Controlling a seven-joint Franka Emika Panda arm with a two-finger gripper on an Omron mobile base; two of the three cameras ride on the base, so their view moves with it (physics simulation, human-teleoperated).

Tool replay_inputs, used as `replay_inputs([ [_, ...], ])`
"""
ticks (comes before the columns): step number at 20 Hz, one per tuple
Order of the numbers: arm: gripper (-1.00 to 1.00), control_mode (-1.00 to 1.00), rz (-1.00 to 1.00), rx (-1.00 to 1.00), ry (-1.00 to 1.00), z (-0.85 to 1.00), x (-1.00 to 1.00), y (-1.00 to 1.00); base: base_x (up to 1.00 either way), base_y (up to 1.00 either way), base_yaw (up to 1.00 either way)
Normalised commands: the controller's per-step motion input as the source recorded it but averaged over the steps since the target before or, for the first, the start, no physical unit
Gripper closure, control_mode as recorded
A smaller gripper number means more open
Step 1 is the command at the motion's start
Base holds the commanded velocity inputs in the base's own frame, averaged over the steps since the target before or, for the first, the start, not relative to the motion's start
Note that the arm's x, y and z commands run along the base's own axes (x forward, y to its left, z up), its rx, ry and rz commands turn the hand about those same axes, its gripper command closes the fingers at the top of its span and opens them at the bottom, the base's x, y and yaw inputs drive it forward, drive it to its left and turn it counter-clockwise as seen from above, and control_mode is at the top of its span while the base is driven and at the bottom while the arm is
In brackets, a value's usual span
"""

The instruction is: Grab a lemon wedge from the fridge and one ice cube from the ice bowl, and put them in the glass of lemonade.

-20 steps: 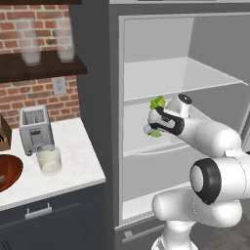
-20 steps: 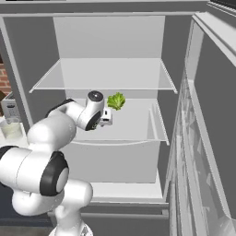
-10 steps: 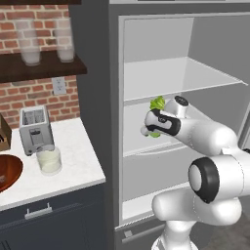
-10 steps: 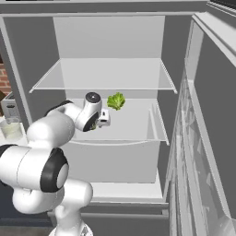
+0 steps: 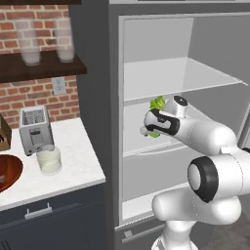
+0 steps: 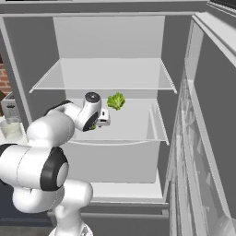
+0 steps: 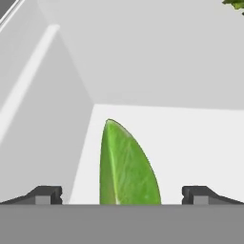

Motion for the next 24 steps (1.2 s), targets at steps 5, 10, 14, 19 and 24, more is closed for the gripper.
replay_inputs([
  [5, 1.0, -1.0, 0.0, 0.0, 0.0, -0.04, 0.0, 0.0, 0.0, 0.0, 0.0],
  [10, 1.0, -1.0, 0.0, 0.0, 0.0, 0.0, 0.0, 0.0, 0.0, 0.0, 0.0],
  [14, 1.0, -1.0, 0.0, 0.0, 0.0, 0.0, 0.0, 0.0, 0.0, 0.0, 0.0],
  [19, 1.0, -1.0, -0.01, 0.01, 0.0, 0.0, -0.51, -0.03, 0.0, 0.0, 0.0],
  [24, 1.0, -1.0, -0.06, 0.11, 0.0, 0.0, -1.0, -0.2, 0.0, 0.0, 0.0],
])
